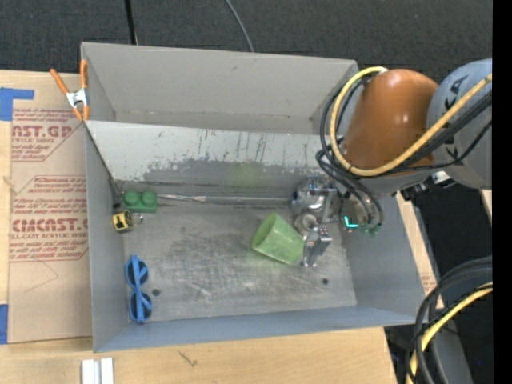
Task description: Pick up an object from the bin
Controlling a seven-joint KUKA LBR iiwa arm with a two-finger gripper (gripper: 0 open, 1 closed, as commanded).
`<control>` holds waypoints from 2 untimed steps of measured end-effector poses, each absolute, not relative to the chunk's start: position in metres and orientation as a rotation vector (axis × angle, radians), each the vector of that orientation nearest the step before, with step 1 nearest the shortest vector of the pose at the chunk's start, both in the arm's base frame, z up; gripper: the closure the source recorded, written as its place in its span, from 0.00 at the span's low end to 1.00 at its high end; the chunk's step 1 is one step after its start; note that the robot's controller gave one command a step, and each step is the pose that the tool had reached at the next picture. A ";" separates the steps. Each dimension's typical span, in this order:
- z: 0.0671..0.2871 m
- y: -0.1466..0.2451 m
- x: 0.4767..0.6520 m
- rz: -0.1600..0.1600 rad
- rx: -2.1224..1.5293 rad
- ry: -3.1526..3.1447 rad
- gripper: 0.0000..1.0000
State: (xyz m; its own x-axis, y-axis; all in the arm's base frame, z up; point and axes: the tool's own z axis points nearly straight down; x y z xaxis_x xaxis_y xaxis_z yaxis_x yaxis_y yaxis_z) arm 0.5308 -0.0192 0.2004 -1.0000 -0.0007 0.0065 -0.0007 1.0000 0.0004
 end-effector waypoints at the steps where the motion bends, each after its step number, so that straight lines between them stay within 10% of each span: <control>1: 0.072 0.014 0.585 -0.001 0.319 -3.133 0.00; 2: 0.074 -0.038 0.541 0.006 1.248 -2.902 0.00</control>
Offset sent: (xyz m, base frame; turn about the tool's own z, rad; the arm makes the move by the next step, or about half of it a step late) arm 0.0513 0.0318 -0.1304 -0.2017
